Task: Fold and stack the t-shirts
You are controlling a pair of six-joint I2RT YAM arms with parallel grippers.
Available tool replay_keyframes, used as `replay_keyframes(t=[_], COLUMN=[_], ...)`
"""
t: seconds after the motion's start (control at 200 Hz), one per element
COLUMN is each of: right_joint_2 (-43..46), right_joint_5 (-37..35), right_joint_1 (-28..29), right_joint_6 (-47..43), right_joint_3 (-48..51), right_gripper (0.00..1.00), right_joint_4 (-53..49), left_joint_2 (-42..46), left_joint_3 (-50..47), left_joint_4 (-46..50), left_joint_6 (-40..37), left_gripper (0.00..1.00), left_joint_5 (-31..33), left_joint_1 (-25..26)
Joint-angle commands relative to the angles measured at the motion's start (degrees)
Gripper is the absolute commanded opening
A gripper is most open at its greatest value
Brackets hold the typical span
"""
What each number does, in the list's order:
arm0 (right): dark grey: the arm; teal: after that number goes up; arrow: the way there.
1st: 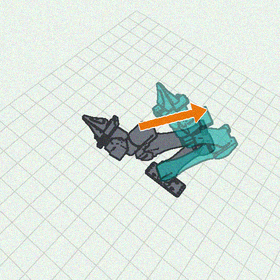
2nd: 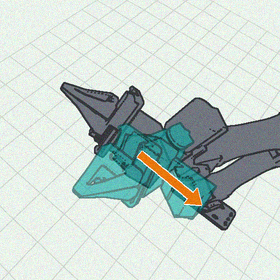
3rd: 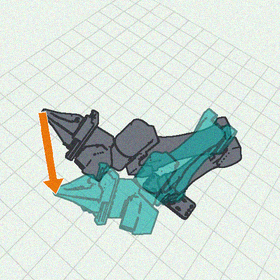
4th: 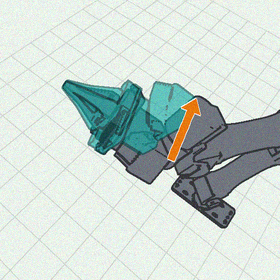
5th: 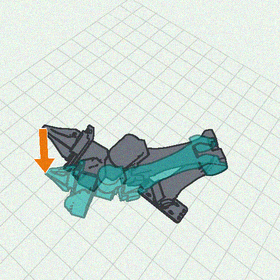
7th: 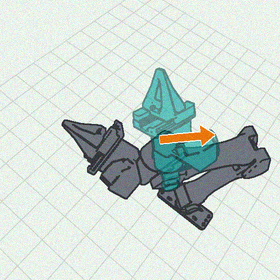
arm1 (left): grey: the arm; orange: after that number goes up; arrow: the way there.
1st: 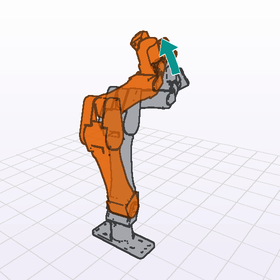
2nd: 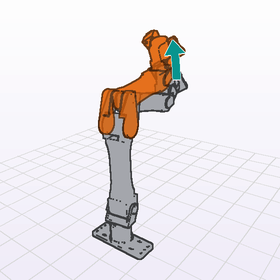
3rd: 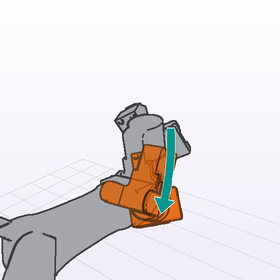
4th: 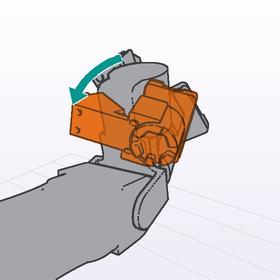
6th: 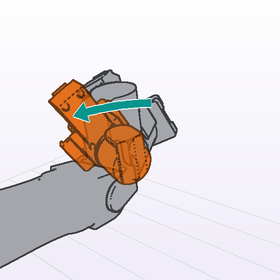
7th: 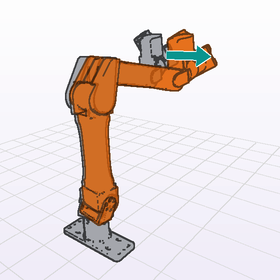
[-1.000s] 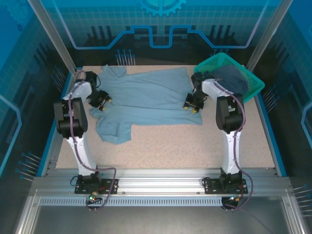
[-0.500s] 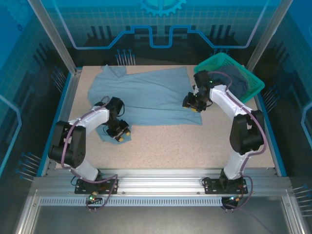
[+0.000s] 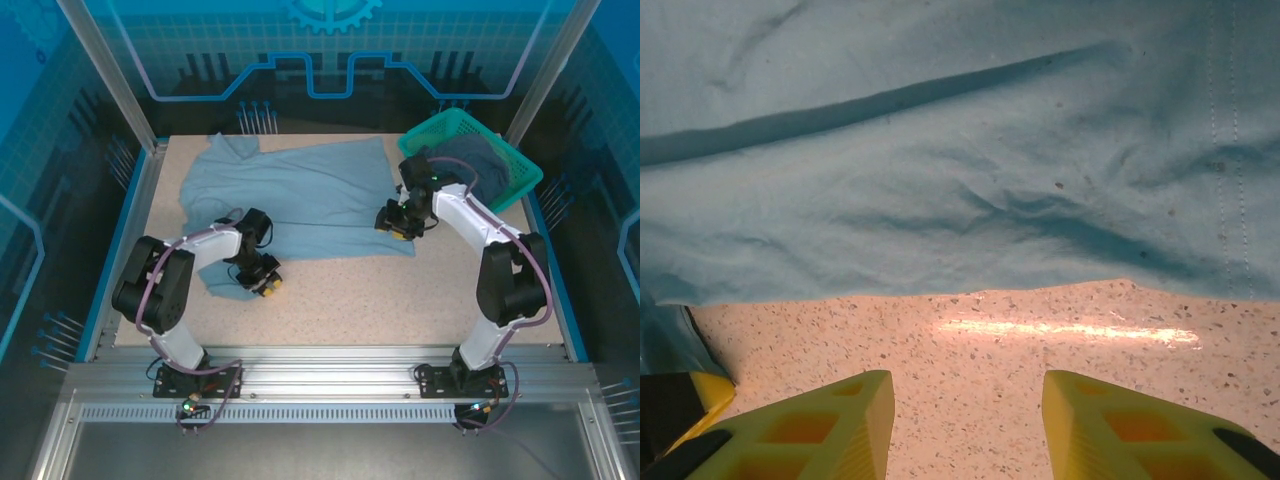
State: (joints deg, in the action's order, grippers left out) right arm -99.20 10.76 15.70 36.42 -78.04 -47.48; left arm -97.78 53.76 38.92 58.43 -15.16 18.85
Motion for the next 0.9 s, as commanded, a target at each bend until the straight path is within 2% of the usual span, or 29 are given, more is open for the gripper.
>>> replay_keyframes(t=[0.0,0.165,0.26,0.445,0.485,0.575,0.61,0.74,0.825,0.895], right_joint_2=[1.4,1.1,1.1,0.9,1.2,2.3,3.0,6.2,7.8,8.1], right_joint_5=[0.6,0.9,1.0,0.9,0.6,0.2,0.3,0.0,1.1,1.3], right_joint_1=[-0.6,-1.4,-1.7,-1.9,-2.1,-3.3,-4.2,-7.8,-9.4,-9.5], right_joint_6=[0.4,-0.1,-0.5,-1.3,-1.3,-0.2,0.8,4.6,5.5,5.3], right_joint_3=[1.1,1.6,1.8,2.7,3.3,5.7,7.1,11.7,13.7,13.9], right_gripper=[0.44,0.44,0.44,0.43,0.43,0.43,0.43,0.42,0.42,0.42], right_joint_4=[0.6,0.8,0.7,0.9,1.1,2.0,2.3,2.8,3.7,3.4], left_joint_2=[-0.8,-0.1,0.4,1.5,3.1,9.0,11.6,23.1,31.6,34.7], left_joint_3=[-1.1,-1.1,-3.4,-1.9,-1.4,-0.8,-0.9,-6.8,-13.9,-18.2], left_joint_4=[-3.0,-5.2,-10.7,-12.6,-10.6,-2.9,0.8,12.0,13.8,13.1], left_joint_6=[6.0,14.4,20.1,20.8,20.6,19.4,19.1,20.9,22.7,22.3], left_gripper=[0.22,0.21,0.2,0.24,0.27,0.41,0.44,0.46,0.46,0.46], left_joint_5=[-1.3,0.2,-0.4,-0.6,0.1,3.8,5.3,8.9,8.7,6.5], left_joint_1=[2.7,5.7,6.4,6.5,6.5,6.4,6.1,3.1,-0.7,-3.5])
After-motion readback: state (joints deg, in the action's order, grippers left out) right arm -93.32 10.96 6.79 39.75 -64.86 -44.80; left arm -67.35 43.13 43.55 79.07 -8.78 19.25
